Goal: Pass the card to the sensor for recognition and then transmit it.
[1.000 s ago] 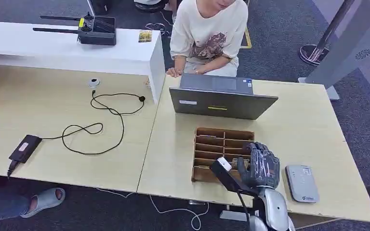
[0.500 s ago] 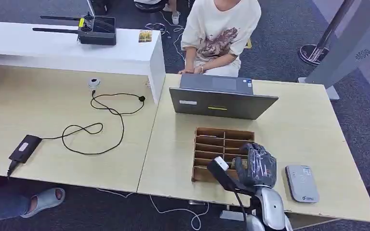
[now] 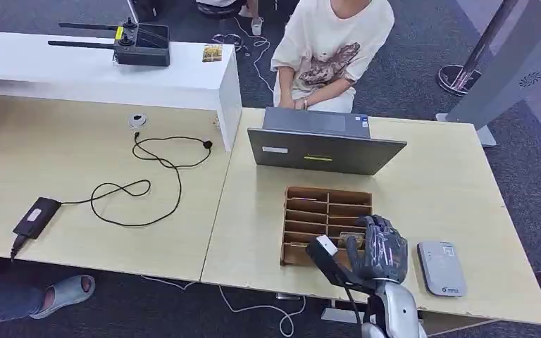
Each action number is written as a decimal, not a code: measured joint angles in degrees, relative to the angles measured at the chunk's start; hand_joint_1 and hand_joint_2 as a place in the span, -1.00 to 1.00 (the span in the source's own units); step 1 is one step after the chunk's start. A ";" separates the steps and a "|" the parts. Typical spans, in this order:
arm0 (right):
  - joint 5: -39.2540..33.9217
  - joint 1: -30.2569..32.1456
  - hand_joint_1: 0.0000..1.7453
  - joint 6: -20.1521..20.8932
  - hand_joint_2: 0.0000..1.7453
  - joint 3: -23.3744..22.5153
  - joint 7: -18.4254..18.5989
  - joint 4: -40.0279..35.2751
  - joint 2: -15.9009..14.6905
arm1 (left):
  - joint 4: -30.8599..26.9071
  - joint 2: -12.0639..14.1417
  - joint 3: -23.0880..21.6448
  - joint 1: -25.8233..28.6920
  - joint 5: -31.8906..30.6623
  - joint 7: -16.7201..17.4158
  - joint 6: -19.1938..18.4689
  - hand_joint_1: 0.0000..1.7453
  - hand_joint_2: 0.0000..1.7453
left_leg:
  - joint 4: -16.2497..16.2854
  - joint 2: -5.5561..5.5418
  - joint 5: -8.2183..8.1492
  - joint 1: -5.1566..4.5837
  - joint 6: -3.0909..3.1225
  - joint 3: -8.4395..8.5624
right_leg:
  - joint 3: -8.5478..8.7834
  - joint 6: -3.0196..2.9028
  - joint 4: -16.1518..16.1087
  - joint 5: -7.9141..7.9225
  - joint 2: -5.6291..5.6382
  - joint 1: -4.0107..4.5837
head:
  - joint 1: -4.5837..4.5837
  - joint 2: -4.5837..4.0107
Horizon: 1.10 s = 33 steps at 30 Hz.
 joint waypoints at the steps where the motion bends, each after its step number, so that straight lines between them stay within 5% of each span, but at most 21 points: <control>1: 0.00 0.02 -0.06 0.24 1.00 0.00 -0.11 0.00 0.00 | 0.00 0.00 0.00 0.00 0.00 0.00 0.00 -1.00 -1.00 | 0.00 0.00 0.00 0.00 0.00 0.00 | 0.00 0.00 0.00 0.00 0.00 0.00 | 0.00 0.02; 15: 0.17 0.09 -0.36 0.85 1.00 0.00 -0.31 0.00 0.15 | 0.00 0.02 0.00 0.00 -0.02 -0.22 0.07 -1.00 -1.00 | 0.00 0.00 0.00 0.00 0.00 0.00 | 0.00 0.00 0.00 0.00 0.00 0.00 | 0.00 0.02; 33: 0.76 1.66 -0.10 1.36 1.00 -0.04 2.14 -0.11 0.13 | 0.00 0.11 0.00 0.04 -0.20 -0.83 0.72 -1.00 -1.00 | 0.00 0.00 0.00 0.00 0.00 0.00 | -0.01 0.00 0.00 0.00 0.00 0.00 | 0.00 0.00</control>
